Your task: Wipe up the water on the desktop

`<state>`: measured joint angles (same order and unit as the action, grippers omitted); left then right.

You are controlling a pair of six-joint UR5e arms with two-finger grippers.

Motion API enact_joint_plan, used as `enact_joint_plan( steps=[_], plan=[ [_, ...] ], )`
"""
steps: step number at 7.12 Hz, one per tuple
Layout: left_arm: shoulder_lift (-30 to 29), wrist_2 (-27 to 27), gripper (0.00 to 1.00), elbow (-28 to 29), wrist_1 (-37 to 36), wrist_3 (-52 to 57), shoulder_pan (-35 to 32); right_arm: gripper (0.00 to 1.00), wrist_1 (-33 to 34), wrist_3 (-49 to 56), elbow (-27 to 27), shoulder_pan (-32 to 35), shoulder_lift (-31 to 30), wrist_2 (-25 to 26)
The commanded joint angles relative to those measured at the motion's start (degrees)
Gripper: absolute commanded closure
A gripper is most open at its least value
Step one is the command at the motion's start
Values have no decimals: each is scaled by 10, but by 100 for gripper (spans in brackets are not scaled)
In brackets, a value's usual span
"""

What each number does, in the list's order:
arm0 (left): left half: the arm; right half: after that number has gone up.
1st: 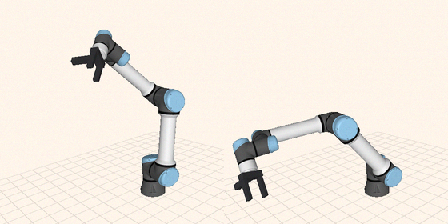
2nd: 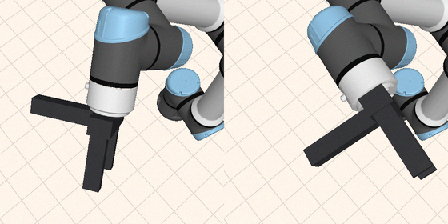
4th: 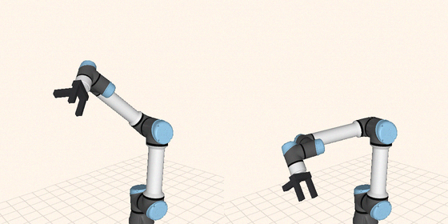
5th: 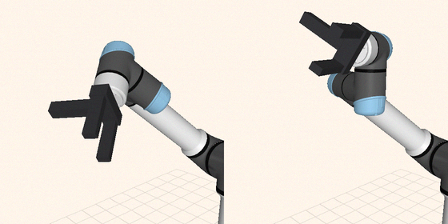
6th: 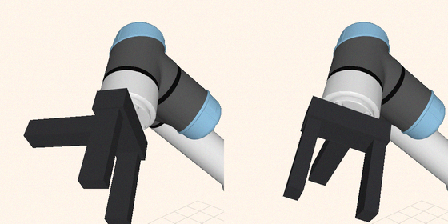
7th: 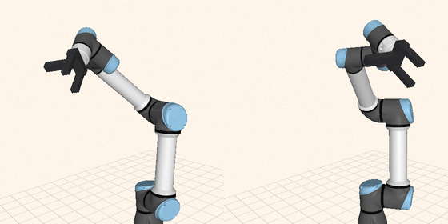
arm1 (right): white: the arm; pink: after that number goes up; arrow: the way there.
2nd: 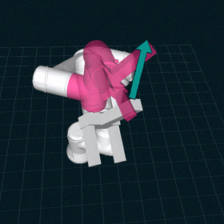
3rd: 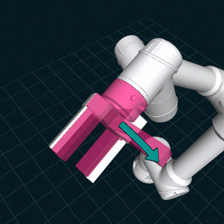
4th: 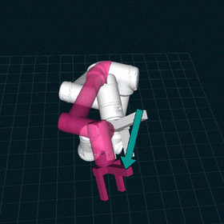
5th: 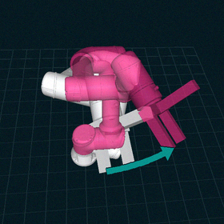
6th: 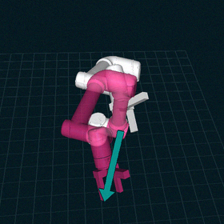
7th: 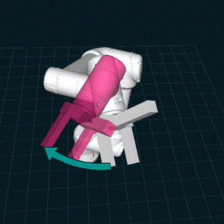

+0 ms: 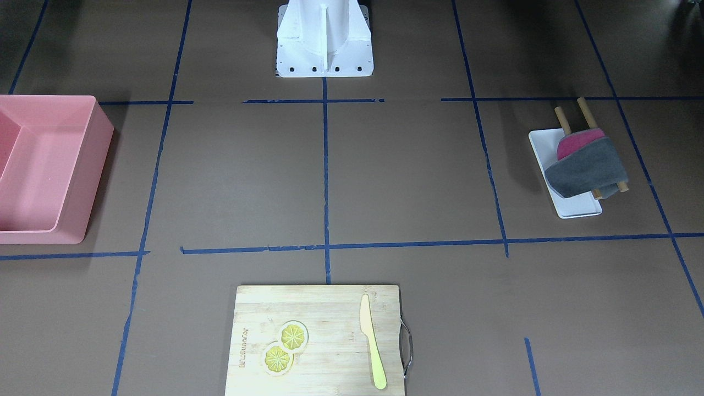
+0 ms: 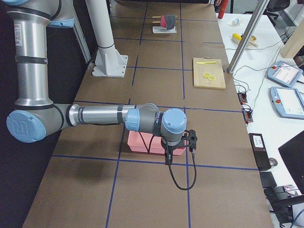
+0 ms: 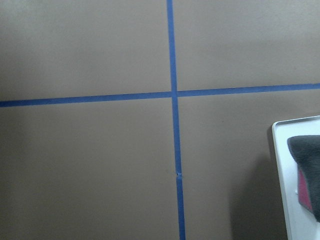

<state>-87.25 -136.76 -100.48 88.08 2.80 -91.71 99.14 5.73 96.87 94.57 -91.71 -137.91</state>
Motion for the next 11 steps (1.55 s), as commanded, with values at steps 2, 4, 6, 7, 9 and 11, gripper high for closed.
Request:
enact_joint_plan(
  steps=[2, 4, 6, 7, 9, 11],
  plan=[
    [-7, -71, 0, 5, 10, -2, 6, 0, 0, 2, -2, -14, 32, 4],
    [-9, -77, 0, -4, 27, -94, 9, 0, 0, -1, 2, -12, 40, -2],
    [-2, -96, 0, 7, 121, -222, 56, 0, 0, 0, -1, -12, 38, 0],
    [4, -95, 0, 12, 164, -277, 69, 0, 0, 0, -1, -12, 36, 0],
    [25, -90, 0, 13, 276, -403, 117, 0, 1, -7, -3, -12, 36, -1],
    [38, -52, 2, 35, 418, -542, 172, 0, 1, -7, -5, -12, 36, -2]
  ],
)
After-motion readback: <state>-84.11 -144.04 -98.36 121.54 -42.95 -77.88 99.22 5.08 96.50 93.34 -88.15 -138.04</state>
